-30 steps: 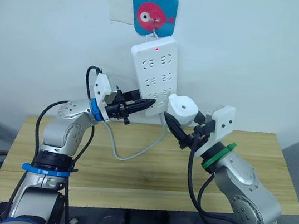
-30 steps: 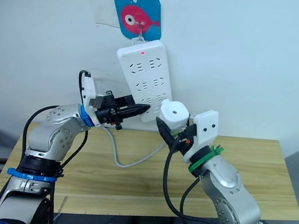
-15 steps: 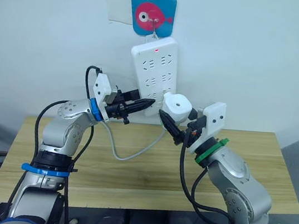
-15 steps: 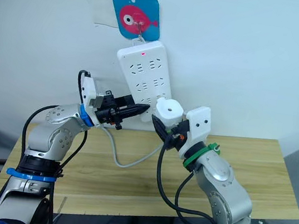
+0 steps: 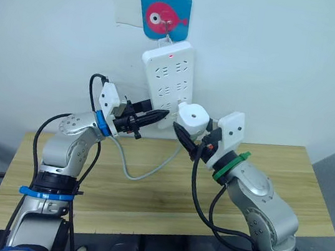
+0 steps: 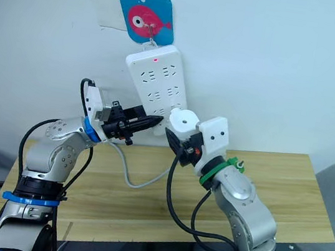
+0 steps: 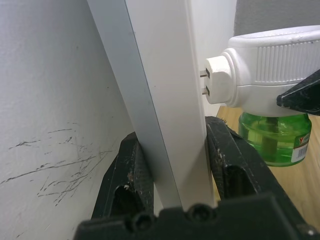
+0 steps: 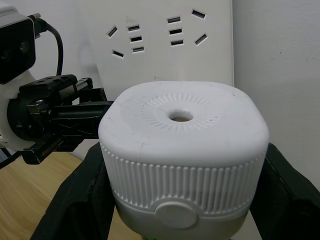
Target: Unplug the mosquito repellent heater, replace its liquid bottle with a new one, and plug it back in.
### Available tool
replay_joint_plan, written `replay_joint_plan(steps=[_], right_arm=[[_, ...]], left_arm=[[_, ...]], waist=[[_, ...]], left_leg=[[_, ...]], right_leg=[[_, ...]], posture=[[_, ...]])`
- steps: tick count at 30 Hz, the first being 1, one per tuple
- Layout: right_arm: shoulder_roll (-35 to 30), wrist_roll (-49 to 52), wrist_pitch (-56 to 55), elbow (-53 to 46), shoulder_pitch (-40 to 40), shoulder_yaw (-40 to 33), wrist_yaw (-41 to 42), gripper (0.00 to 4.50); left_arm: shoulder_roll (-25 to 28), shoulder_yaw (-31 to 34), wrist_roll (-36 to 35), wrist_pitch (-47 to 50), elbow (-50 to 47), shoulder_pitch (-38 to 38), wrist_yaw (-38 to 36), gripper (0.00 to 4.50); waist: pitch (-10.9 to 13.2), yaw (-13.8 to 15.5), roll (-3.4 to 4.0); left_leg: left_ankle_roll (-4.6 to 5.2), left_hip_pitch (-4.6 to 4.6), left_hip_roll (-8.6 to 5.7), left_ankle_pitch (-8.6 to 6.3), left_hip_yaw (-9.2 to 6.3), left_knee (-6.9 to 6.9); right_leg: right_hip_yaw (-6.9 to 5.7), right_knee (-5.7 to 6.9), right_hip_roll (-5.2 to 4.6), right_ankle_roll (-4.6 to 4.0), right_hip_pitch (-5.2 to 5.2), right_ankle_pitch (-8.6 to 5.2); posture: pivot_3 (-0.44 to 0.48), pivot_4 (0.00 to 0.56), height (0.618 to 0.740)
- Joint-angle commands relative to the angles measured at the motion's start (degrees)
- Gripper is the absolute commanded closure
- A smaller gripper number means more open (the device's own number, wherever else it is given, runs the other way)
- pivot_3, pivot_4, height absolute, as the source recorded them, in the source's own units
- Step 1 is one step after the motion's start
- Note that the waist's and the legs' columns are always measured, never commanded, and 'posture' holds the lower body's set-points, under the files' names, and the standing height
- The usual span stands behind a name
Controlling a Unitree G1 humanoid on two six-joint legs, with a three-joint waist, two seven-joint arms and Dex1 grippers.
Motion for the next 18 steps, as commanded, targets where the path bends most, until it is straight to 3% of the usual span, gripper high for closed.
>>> replay_joint_plan(steps=[1,6,14,18], right_arm=[[3.2,1.2,0.4,0.8,-2.8,-0.7,-0.7,1.45],[7.0,5.1,2.8,0.8,-3.1,-3.6,-0.7,1.45],[2.9,0.7,2.0,1.9,-4.1,-2.1,-0.6,1.45],[4.0,0.1,1.5,2.6,-4.9,-1.5,-1.3,1.45]], left_arm=[[-1.0,-1.8,-2.5,0.1,-4.5,-0.1,-2.6,3.18],[-1.1,-1.8,-2.5,0.2,-4.5,-0.1,-3.0,3.18],[-1.2,-1.9,-2.4,0.1,-3.8,-0.7,-3.3,3.18],[-1.3,-1.9,-2.6,0.2,-4.0,-0.7,-3.3,3.18]], waist=[[0.0,-0.1,0.0],[0.0,0.0,-0.02],[0.0,0.0,-0.02],[0.0,0.0,-0.02]], left_leg=[[-0.01,0.01,0.0,0.01,0.0,0.0],[-0.06,-0.01,0.01,0.03,-0.03,0.0],[-0.06,0.0,-0.01,0.03,-0.02,0.0],[-0.06,0.0,0.0,0.03,-0.02,0.0]], right_leg=[[0.0,0.01,0.0,0.0,0.0,0.0],[-0.02,0.04,0.0,0.0,-0.01,0.0],[-0.02,0.04,0.0,0.0,-0.01,0.0],[-0.02,0.05,0.01,0.0,-0.01,0.0]], posture=[[-0.088,0.231,0.74],[-0.092,0.237,0.74],[-0.095,0.246,0.74],[-0.097,0.245,0.74]])
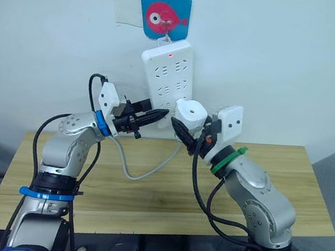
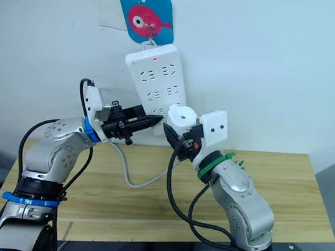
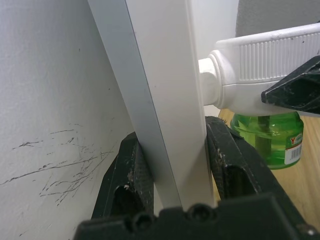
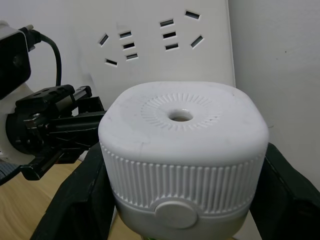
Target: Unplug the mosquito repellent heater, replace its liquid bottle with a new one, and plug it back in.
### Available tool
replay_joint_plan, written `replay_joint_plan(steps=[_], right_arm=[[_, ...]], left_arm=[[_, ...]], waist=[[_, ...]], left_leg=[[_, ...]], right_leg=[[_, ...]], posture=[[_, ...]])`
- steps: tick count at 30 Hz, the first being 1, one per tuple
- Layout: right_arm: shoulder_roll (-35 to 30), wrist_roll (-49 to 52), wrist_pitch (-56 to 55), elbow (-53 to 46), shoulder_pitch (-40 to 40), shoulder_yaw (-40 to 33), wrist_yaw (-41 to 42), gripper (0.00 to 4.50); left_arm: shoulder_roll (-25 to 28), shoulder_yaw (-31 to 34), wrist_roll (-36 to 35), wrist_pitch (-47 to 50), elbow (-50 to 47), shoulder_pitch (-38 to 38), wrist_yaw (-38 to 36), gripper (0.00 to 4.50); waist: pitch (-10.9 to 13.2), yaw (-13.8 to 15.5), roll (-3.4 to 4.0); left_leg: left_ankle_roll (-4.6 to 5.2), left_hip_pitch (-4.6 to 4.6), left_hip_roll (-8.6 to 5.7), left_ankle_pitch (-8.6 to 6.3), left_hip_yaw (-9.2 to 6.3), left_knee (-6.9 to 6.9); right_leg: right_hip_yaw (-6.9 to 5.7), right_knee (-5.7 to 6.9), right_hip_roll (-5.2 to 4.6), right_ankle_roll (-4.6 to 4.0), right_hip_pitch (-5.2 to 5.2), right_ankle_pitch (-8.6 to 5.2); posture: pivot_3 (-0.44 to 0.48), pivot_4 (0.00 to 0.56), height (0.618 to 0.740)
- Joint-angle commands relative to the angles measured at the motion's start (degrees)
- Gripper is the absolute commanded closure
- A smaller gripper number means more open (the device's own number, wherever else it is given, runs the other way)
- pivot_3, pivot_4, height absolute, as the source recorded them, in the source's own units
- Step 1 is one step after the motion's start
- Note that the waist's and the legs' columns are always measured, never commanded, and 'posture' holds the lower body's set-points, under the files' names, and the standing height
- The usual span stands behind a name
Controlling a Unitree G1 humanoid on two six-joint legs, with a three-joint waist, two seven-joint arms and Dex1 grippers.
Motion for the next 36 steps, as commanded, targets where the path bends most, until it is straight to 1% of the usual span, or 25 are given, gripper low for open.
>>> replay_joint_plan(steps=[1,15,23,25,26,27,30,33,36], right_arm=[[2.0,-1.3,-1.7,1.2,-2.3,0.5,-1.4,1.45],[3.9,-2.8,-5.5,5.5,-3.3,0.5,-0.7,1.45],[2.2,-3.0,-5.2,3.9,-2.0,0.7,0.1,1.45],[1.0,-2.1,-4.2,1.3,-0.5,0.4,0.7,0.73],[0.5,-1.7,-3.8,0.2,0.2,0.3,0.9,0.48],[-0.6,-0.9,-2.7,-1.9,1.4,-0.1,1.3,0.12],[-4.6,1.9,1.3,-8.8,5.3,-2.4,2.8,0.05],[-7.0,4.2,3.7,-12.5,7.3,-4.2,3.3,0.05],[-10.1,7.9,6.7,-16.6,10.4,-7.9,4.9,0.05]], left_arm=[[-1.1,-2.1,-2.7,0.1,-3.7,-0.8,-3.4,3.18],[-1.5,-2.0,-3.8,1.8,-5.1,-0.5,-3.5,3.18],[-1.4,-1.8,-2.1,0.4,-3.0,-0.8,-3.5,3.18],[-1.4,-1.5,-1.4,-0.1,-2.2,-0.8,-3.3,3.18],[-1.4,-1.5,-1.2,-0.3,-2.1,-0.7,-3.2,3.18],[-1.3,-1.4,-1.1,-0.5,-1.9,-0.7,-3.3,3.18],[-1.1,-1.4,-0.7,-1.2,-1.3,-0.6,-3.2,3.18],[-1.0,-1.4,-0.7,-1.6,-1.4,-0.4,-3.1,3.18],[-1.0,-1.5,-0.5,-1.8,-1.1,-0.4,-3.2,3.18]], waist=[[0.0,-0.1,0.0],[0.0,-0.3,0.0],[0.0,-0.4,0.0],[0.0,-0.2,0.0],[0.0,0.0,0.0],[0.0,0.3,-0.01],[0.0,0.7,-0.01],[0.0,0.7,-0.02],[0.0,0.7,-0.02]], left_leg=[[0.0,0.0,0.0,0.0,0.0,0.0],[0.0,0.03,0.03,0.0,0.0,0.0],[0.03,0.05,0.07,-0.01,-0.06,0.0],[0.01,0.04,0.06,0.0,-0.06,0.0],[0.0,0.04,0.05,0.0,-0.07,0.0],[-0.01,0.04,0.04,0.01,-0.06,0.0],[-0.1,-0.05,0.01,0.06,-0.16,-0.06],[-0.08,-0.13,-0.11,0.04,-0.05,-0.05],[-0.07,-0.09,-0.1,0.05,-0.08,-0.04]], right_leg=[[0.0,0.0,0.0,0.0,0.0,0.0],[0.01,0.06,0.02,0.0,0.0,0.0],[-0.03,0.19,0.05,0.0,-0.01,0.0],[-0.04,0.19,0.05,0.0,-0.01,0.0],[-0.04,0.18,0.05,0.0,-0.01,0.0],[-0.05,0.18,0.04,0.0,-0.01,0.0],[-0.12,-0.04,0.02,0.0,0.02,0.0],[-0.07,-0.15,-0.11,0.0,0.02,0.0],[-0.08,-0.11,-0.13,0.0,0.04,0.0]], posture=[[-0.099,0.246,0.74],[-0.098,0.253,0.74],[-0.102,0.255,0.74],[-0.105,0.254,0.74],[-0.105,0.252,0.74],[-0.104,0.251,0.74],[-0.107,0.251,0.74],[-0.108,0.248,0.74],[-0.108,0.247,0.74]])
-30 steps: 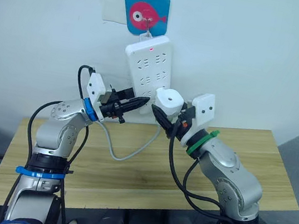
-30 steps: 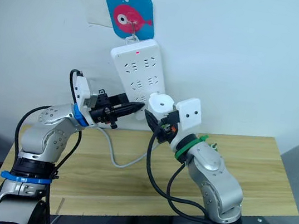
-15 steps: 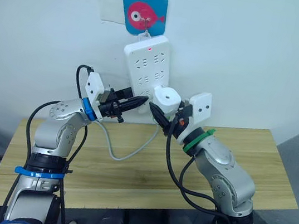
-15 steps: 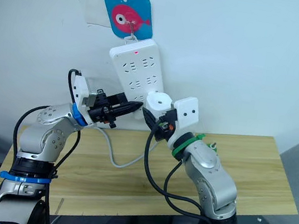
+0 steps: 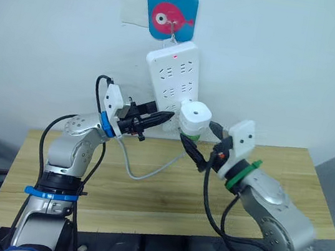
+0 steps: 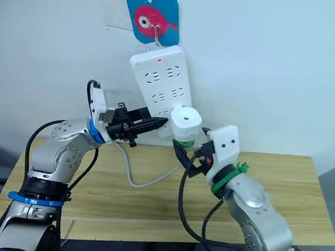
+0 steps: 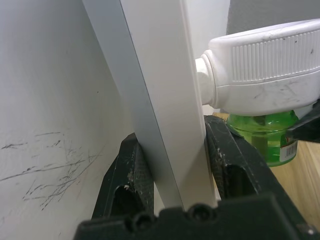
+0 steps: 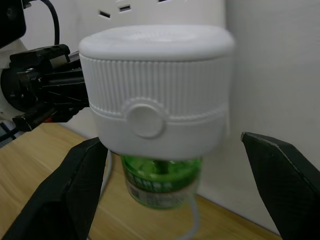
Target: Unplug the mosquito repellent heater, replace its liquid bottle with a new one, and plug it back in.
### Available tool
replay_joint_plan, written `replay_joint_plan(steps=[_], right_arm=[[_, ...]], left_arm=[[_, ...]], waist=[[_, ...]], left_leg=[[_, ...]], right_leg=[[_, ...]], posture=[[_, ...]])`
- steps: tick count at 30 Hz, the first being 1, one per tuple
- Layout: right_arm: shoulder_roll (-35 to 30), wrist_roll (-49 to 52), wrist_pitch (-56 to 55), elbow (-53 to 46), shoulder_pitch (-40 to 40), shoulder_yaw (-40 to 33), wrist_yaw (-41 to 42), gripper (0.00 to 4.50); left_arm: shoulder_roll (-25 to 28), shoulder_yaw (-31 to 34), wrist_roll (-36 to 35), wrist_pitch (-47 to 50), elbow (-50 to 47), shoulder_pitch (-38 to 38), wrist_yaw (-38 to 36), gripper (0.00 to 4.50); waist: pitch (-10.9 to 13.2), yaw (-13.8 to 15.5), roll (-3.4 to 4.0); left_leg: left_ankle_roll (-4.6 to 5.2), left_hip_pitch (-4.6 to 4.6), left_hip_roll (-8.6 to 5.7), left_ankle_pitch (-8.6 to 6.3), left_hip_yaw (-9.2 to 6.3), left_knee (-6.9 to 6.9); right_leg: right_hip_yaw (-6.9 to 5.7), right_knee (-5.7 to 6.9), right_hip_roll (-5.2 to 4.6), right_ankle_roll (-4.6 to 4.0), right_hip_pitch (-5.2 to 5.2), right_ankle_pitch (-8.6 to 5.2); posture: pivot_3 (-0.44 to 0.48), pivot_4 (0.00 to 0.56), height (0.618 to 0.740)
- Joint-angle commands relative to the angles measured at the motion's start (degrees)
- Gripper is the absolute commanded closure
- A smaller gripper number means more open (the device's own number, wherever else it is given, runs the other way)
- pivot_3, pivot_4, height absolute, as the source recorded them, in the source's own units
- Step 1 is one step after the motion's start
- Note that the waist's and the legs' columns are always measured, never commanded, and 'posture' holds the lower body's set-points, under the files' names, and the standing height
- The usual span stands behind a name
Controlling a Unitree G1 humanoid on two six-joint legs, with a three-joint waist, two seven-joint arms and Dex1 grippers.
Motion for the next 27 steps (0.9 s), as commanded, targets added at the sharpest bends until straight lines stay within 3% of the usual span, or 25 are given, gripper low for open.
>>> replay_joint_plan(steps=[1,7,13,17,20,23,27], right_arm=[[-2.9,4.9,2.6,-6.5,2.7,-4.2,2.2,0.05],[-9.8,9.6,0.3,-7.2,5.8,-9.0,8.9,0.05],[-11.3,9.2,-3.0,-5.4,6.8,-8.0,10.3,0.0],[-12.2,8.0,-6.3,-4.1,7.8,-6.2,12.0,0.0],[-12.0,7.3,-8.6,-2.5,7.1,-4.3,12.9,0.0],[-10.9,6.4,-11.1,0.0,5.8,-1.8,14.0,0.63],[-9.0,5.0,-12.9,3.3,2.7,2.4,14.9,2.06]], left_arm=[[0.4,-0.8,-0.2,-1.4,-1.4,0.2,-1.6,3.18],[0.6,-0.6,1.7,-4.1,1.6,-1.0,-1.1,3.18],[1.9,1.6,2.2,-4.3,2.9,-0.1,1.3,1.28],[5.5,4.4,1.7,-3.3,0.9,3.2,2.3,0.04],[8.8,6.6,0.7,-2.2,-3.4,8.5,2.2,0.01],[10.9,8.7,-0.9,-0.7,-10.0,13.9,2.9,0.0],[12.3,10.2,-4.2,0.8,-21.6,21.2,2.8,0.0]], waist=[[0.0,0.0,0.0],[0.0,0.1,-0.02],[0.0,0.1,-0.04],[0.0,0.0,-0.05],[0.0,0.0,-0.07],[-0.1,0.7,-0.1],[-0.1,1.7,-0.17]], left_leg=[[0.01,0.0,0.02,0.0,-0.03,-0.01],[0.15,0.0,-0.01,-0.09,0.03,0.01],[0.17,0.02,0.03,-0.1,0.03,0.01],[0.03,0.03,0.03,-0.02,0.03,0.01],[0.02,0.04,0.06,-0.01,0.02,0.0],[0.02,0.03,0.05,-0.01,0.01,-0.01],[0.06,0.03,0.05,-0.04,-0.01,0.02]], right_leg=[[-0.03,0.0,0.03,0.0,0.01,0.0],[0.0,-0.02,0.04,0.0,0.03,0.0],[-0.01,0.0,0.08,0.0,0.04,0.0],[0.0,0.0,0.07,0.0,0.04,0.0],[0.01,0.0,0.08,0.0,0.03,0.0],[0.01,-0.01,0.03,0.0,0.03,0.0],[0.01,-0.02,-0.02,0.0,0.05,0.0]], posture=[[-0.113,0.246,0.74],[-0.112,0.236,0.74],[-0.096,0.228,0.74],[-0.084,0.224,0.74],[-0.058,0.226,0.74],[-0.025,0.238,0.74],[0.008,0.249,0.74]])
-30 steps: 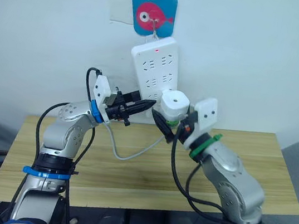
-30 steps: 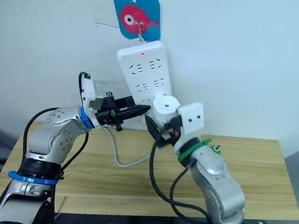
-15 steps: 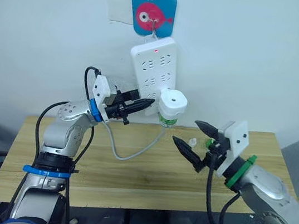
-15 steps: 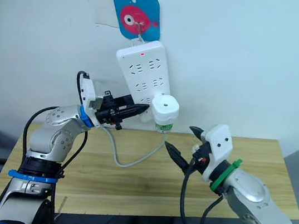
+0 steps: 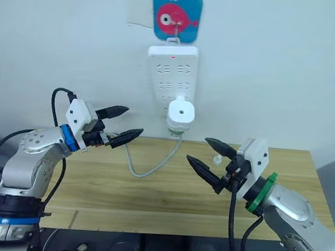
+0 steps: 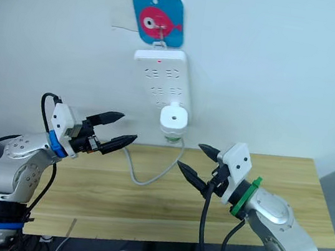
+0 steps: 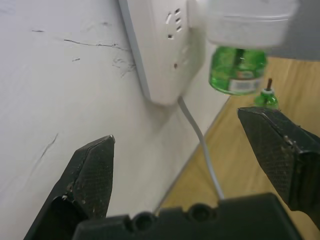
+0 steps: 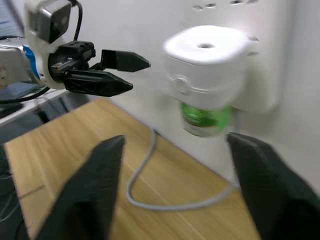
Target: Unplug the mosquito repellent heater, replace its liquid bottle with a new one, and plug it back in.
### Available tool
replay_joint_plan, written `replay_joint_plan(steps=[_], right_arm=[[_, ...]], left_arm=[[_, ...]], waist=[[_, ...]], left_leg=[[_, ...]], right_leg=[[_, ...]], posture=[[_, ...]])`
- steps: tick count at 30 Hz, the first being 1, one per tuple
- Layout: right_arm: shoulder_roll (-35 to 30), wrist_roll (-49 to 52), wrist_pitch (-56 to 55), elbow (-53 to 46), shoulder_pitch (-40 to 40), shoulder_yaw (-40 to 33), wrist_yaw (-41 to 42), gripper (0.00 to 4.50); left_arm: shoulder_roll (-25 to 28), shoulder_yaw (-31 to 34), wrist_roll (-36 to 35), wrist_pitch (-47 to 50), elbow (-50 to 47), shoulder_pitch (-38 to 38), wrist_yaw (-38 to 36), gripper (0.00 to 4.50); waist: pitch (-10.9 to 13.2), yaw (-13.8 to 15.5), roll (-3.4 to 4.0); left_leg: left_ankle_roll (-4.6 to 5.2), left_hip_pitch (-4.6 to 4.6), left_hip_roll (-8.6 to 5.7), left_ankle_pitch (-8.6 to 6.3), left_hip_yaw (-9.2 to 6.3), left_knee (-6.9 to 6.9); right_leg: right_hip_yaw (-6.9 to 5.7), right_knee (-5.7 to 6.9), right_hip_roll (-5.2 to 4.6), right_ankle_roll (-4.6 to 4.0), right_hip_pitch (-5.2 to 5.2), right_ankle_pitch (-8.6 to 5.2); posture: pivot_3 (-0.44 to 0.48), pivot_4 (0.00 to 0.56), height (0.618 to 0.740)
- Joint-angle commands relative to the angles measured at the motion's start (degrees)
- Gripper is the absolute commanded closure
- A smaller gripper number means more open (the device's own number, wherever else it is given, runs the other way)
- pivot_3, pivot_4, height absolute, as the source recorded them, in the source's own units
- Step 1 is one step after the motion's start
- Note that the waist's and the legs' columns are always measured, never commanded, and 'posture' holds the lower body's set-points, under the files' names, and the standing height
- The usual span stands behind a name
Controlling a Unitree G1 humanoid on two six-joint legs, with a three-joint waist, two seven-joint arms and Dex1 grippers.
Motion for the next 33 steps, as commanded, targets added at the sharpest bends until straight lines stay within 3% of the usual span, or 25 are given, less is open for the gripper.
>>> replay_joint_plan(steps=[1,6,7,13,33], right_arm=[[1.3,-1.0,-2.3,0.9,-2.4,3.0,1.0,2.47],[3.3,-4.1,-4.8,5.8,-6.2,5.2,0.8,4.33],[3.6,-4.7,-5.2,6.4,-6.6,5.3,0.5,4.47],[5.1,-5.7,-5.6,6.9,-7.3,4.3,-1.1,4.47],[6.2,-8.4,-5.6,9.0,-7.3,2.5,-3.5,4.47]], left_arm=[[0.8,2.0,-4.2,0.9,-11.2,4.1,0.4,0.0],[-0.8,2.1,-6.9,0.1,-23.4,12.8,2.8,0.0],[-1.0,2.1,-7.2,-0.1,-24.6,13.8,3.2,0.0],[-0.9,1.1,-10.1,0.8,-29.0,17.7,3.8,0.0],[-0.8,-1.0,-9.8,0.6,-24.8,12.9,5.8,0.0]], waist=[[0.0,0.5,0.0],[0.0,1.7,-0.02],[0.0,1.8,-0.03],[0.0,2.7,-0.03],[0.0,2.6,-0.04]], left_leg=[[0.0,0.0,-0.04,0.0,-0.01,0.0],[0.08,0.01,-0.06,-0.05,0.0,0.0],[0.09,0.02,-0.07,-0.05,0.02,0.0],[0.12,0.01,-0.07,-0.07,-0.12,-0.01],[0.14,0.03,-0.06,-0.07,-0.1,-0.02]], right_leg=[[0.02,0.0,-0.07,0.0,0.01,0.0],[0.03,-0.04,-0.12,0.0,0.04,0.0],[0.04,-0.03,-0.14,0.0,0.04,0.0],[0.0,-0.01,-0.13,-0.01,0.07,0.0],[-0.09,-0.01,-0.1,-0.01,0.08,0.0]], posture=[[0.008,0.249,0.74],[0.038,0.262,0.74],[0.038,0.262,0.74],[0.038,0.269,0.74],[0.008,0.274,0.74]])
